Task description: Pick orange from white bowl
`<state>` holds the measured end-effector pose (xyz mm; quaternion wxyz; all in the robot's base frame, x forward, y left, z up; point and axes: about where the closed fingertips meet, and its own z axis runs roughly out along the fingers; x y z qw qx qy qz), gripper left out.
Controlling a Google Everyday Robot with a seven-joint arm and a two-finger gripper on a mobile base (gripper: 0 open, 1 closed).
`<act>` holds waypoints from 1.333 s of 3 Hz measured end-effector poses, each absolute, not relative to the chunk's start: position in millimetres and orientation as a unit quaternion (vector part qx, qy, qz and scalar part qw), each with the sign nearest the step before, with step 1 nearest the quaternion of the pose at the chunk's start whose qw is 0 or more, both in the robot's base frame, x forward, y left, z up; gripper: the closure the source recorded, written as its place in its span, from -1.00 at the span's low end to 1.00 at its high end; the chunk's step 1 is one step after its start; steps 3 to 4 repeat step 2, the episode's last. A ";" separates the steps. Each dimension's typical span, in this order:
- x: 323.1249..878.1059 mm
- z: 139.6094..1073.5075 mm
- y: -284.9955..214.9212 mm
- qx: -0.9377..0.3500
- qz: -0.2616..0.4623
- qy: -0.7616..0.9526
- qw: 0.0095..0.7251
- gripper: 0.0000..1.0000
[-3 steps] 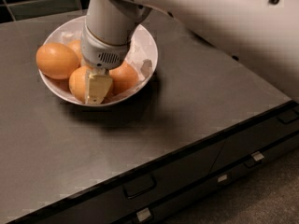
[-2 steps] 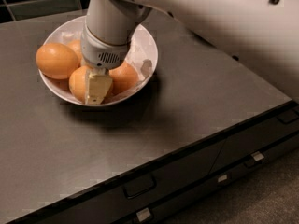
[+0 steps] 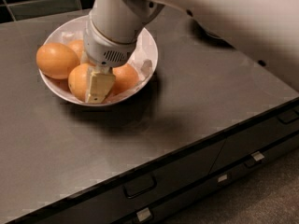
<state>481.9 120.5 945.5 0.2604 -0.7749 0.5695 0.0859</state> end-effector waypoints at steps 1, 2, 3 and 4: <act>466.6 982.9 114.9 -0.774 0.066 0.542 0.320 1.00; 455.1 1019.1 110.7 -0.764 0.024 0.524 0.376 1.00; 455.1 1019.1 110.7 -0.764 0.024 0.524 0.376 1.00; 455.1 1019.1 110.7 -0.764 0.024 0.524 0.376 1.00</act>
Offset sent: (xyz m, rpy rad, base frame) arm -0.0342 -0.0181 0.1106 0.1802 -0.4056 -0.0199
